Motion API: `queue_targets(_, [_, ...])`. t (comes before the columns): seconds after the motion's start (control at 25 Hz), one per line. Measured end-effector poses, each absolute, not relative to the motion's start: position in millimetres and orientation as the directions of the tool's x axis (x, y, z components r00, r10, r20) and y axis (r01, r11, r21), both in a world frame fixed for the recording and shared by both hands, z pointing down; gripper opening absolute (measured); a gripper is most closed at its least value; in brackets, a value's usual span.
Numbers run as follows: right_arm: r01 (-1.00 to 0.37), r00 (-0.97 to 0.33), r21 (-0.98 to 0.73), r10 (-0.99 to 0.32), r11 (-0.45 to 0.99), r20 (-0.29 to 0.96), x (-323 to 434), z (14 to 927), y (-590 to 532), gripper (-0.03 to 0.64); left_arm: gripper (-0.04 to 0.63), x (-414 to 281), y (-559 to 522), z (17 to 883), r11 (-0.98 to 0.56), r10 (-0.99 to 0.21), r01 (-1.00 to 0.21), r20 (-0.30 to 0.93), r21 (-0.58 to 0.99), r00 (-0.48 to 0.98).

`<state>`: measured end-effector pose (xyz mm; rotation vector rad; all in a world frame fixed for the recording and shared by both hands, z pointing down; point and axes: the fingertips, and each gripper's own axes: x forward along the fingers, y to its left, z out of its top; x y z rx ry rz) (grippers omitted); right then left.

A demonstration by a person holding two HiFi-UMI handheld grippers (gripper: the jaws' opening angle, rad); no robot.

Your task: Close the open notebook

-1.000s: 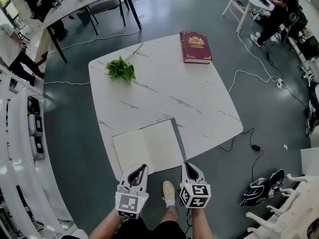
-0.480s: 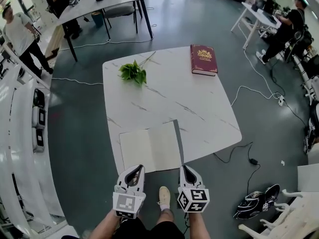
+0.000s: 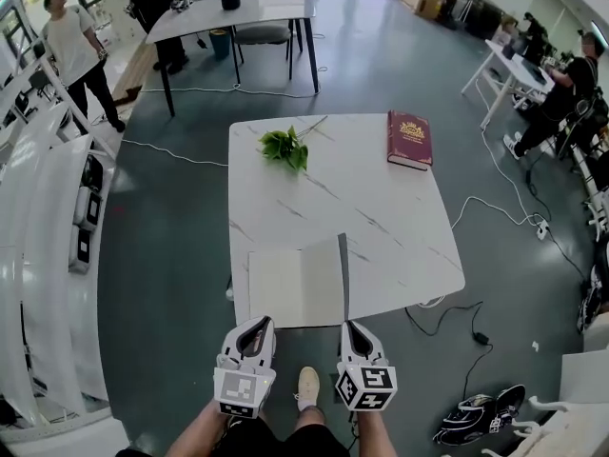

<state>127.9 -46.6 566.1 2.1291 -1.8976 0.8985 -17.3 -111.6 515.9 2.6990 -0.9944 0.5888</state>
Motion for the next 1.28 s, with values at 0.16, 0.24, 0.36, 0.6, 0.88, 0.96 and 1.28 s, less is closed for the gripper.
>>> queue_targets(0.16, [-0.951, -0.007, -0.270, -0.860, -0.152, 0.510, 114, 559, -47, 0.023, 0.025, -32, -107, 508, -0.731, -0.605, -0.681, 0.421, 0.043, 0.676])
queue_targets(0.24, [-0.954, -0.027, -0.271, -0.863, -0.129, 0.505, 107, 555, -48, 0.023, 0.025, -39, -105, 504, -0.717, -0.621, -0.696, 0.416, 0.039, 0.664])
queue_targets(0.36, [-0.958, -0.050, -0.270, -0.866, -0.100, 0.497, 98, 551, -47, 0.025, 0.025, -50, -102, 501, -0.698, -0.643, -0.716, 0.409, 0.035, 0.647])
queue_targets(0.6, [-0.962, -0.093, -0.268, -0.871, -0.046, 0.482, 78, 545, -51, 0.025, 0.025, -67, -94, 501, -0.664, -0.676, -0.747, 0.399, 0.037, 0.620])
queue_targets(0.88, [-0.966, -0.141, -0.258, -0.871, 0.017, 0.471, 51, 544, -57, 0.025, 0.025, -93, -91, 505, -0.620, -0.711, -0.784, 0.394, 0.037, 0.582])
queue_targets(0.96, [-0.967, -0.155, -0.253, -0.869, 0.035, 0.471, 43, 544, -59, 0.025, 0.025, -101, -92, 505, -0.606, -0.722, -0.794, 0.394, 0.037, 0.569])
queue_targets(1.28, [-0.967, -0.211, -0.230, -0.851, 0.111, 0.480, 10, 549, -70, 0.025, 0.025, -127, -95, 510, -0.563, -0.749, -0.825, 0.395, 0.044, 0.532])
